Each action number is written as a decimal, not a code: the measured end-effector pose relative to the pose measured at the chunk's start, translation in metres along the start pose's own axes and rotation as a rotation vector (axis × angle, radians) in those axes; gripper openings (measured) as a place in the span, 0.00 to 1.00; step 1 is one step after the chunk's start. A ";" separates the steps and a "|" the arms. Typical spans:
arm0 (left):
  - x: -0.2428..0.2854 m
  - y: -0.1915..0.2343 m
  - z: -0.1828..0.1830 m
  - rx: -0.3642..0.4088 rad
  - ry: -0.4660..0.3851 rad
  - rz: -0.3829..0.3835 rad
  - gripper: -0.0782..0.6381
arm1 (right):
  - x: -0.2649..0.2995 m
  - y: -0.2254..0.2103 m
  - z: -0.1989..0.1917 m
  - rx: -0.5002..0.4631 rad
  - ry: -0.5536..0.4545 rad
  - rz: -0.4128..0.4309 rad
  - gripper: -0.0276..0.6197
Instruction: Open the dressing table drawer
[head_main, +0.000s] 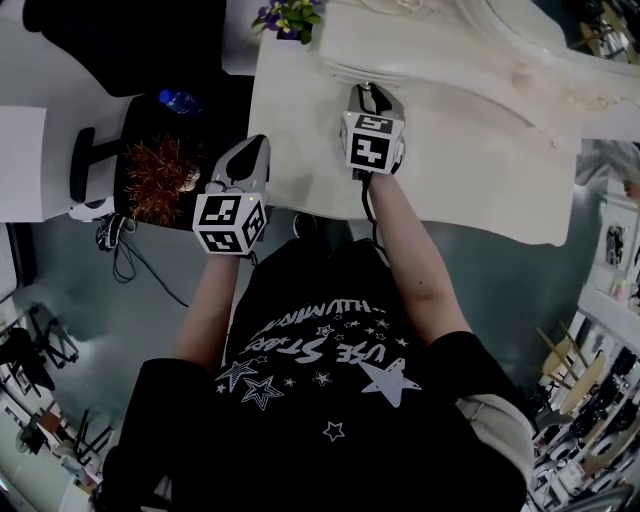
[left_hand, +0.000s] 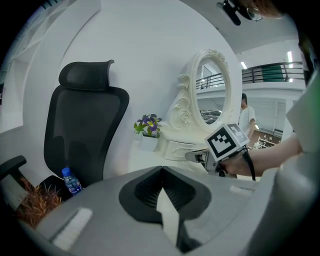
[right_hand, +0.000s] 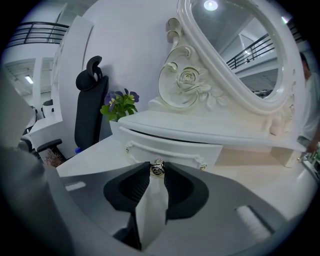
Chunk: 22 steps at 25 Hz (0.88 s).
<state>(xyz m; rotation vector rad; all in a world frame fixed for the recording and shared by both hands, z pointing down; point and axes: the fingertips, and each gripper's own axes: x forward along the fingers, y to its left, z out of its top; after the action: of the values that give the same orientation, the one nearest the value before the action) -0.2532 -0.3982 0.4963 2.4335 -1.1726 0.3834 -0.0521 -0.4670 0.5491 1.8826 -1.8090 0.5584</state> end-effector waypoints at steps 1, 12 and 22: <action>-0.001 -0.002 -0.001 0.002 0.001 -0.003 0.11 | -0.001 0.000 -0.001 0.001 0.000 0.000 0.23; -0.014 -0.003 -0.003 0.027 -0.009 0.020 0.11 | -0.018 0.006 -0.011 0.000 0.006 0.013 0.23; -0.024 -0.016 -0.014 0.018 -0.005 0.006 0.11 | -0.034 0.012 -0.021 0.007 0.011 0.022 0.23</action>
<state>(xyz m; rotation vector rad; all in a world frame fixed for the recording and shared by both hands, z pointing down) -0.2556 -0.3662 0.4944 2.4479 -1.1843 0.3914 -0.0653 -0.4271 0.5467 1.8626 -1.8253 0.5831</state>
